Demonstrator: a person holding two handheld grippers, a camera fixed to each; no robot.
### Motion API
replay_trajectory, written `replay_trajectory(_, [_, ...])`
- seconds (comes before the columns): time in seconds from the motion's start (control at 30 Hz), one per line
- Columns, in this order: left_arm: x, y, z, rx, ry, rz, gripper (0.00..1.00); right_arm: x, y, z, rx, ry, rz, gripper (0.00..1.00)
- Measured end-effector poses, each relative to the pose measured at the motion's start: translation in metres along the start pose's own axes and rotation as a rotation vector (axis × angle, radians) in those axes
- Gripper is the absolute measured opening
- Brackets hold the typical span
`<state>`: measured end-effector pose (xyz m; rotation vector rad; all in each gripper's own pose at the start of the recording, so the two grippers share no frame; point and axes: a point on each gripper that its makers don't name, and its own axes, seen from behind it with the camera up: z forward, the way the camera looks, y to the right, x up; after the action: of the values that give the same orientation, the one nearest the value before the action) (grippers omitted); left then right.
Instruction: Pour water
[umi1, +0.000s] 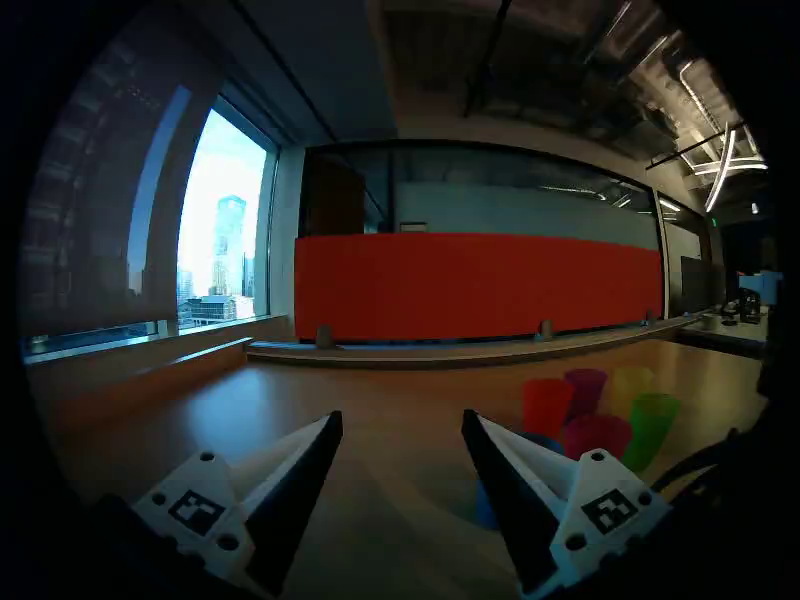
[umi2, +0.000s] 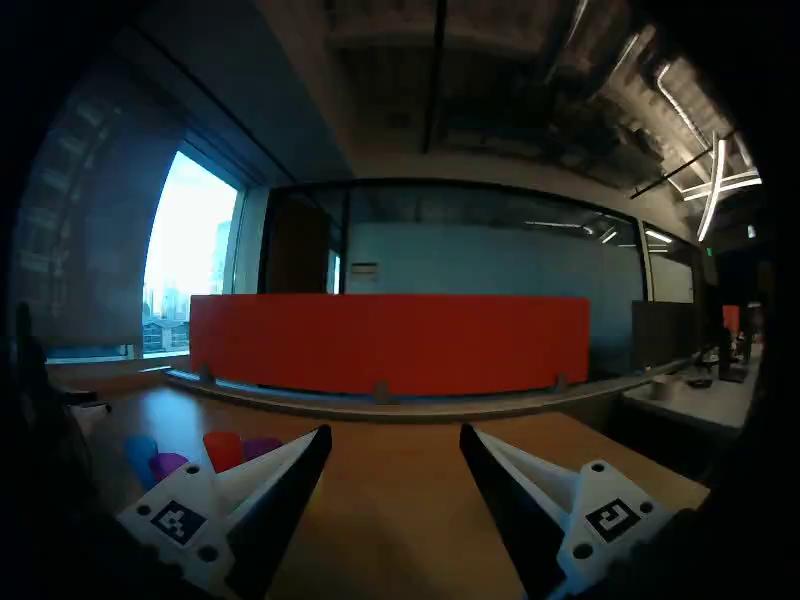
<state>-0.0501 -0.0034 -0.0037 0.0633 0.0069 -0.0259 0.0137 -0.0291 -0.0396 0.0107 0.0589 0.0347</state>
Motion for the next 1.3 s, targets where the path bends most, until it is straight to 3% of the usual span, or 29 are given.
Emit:
replay_trajectory(0.3, [0.000, 0.000, 0.000, 0.000, 0.000, 0.000, 0.88, -0.016, 0.004, 0.010, 0.005, 0.040, 0.027, 0.99])
replay_trajectory(0.67, [0.000, 0.000, 0.000, 0.000, 0.000, 0.000, 0.88, -0.039, 0.021, 0.018, -0.042, 0.042, 0.035, 0.99])
replay_trajectory(1.3, [0.000, 0.000, 0.000, 0.000, 0.000, 0.000, 0.88, -0.075, 0.035, 0.027, -0.055, -0.013, 0.032, 0.99])
